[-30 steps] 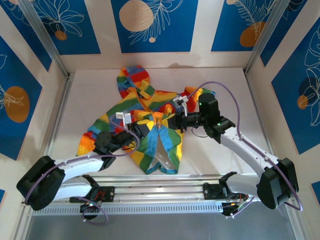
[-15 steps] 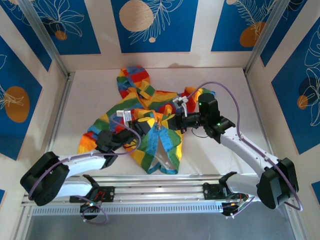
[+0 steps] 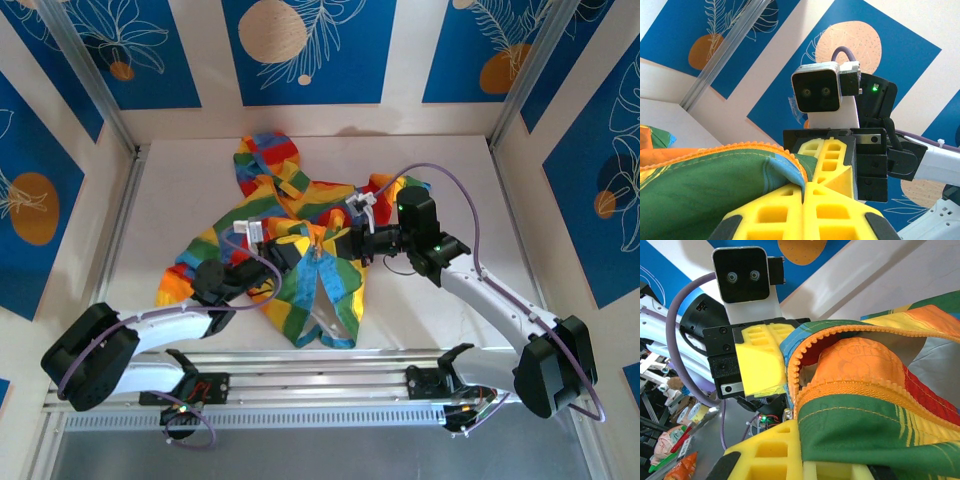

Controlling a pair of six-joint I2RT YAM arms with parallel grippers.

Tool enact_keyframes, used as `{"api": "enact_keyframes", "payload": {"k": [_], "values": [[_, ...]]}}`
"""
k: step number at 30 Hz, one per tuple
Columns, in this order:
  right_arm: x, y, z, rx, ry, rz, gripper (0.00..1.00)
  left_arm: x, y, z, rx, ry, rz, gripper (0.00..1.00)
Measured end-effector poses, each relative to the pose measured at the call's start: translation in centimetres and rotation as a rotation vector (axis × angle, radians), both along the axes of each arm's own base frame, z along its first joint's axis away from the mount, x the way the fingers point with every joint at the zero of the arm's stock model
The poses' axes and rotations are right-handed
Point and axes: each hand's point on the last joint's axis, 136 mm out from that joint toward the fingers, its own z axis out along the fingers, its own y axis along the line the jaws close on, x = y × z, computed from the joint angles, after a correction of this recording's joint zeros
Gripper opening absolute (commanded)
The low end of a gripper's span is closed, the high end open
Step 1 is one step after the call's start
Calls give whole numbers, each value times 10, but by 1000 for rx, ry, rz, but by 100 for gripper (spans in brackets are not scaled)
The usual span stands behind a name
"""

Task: Zip up the jacket

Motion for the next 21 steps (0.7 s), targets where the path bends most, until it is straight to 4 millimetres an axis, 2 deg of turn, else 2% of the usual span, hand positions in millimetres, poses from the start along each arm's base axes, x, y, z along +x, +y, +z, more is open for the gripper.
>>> {"api": "enact_keyframes", "payload": {"k": [21], "values": [[4,0,2,2,-5,-22,0,-1,0,-1,-6,14,-6,0]]}}
